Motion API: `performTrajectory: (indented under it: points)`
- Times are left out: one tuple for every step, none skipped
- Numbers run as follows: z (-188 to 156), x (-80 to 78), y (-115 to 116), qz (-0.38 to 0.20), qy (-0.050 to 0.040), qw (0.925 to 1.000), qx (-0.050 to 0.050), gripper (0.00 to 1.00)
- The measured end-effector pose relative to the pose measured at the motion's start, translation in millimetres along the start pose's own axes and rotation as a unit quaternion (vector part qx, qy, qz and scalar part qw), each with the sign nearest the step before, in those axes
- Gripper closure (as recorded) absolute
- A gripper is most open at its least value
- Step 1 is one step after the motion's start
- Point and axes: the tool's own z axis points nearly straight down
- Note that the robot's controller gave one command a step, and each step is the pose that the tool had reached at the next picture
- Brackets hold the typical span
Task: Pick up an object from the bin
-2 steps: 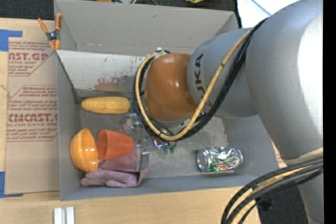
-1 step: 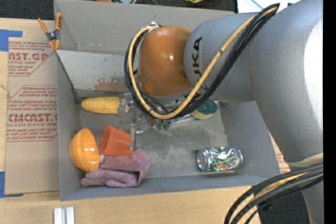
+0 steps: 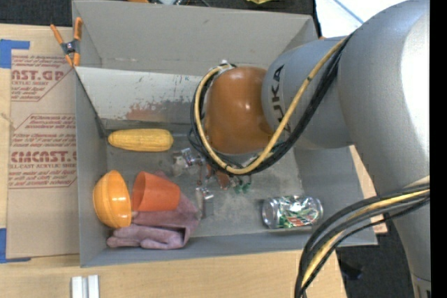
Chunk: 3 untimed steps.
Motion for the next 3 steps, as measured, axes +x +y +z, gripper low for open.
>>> performTrajectory:
  points:
    - [20,-11.8,100,0.018,-0.0015,0.9998,0.009,1.00]
    - [20,-11.8,100,0.018,-0.0016,0.9998,0.009,1.00]
    - [21,-25.9,23,0.070,-0.0037,0.9975,0.005,1.00]
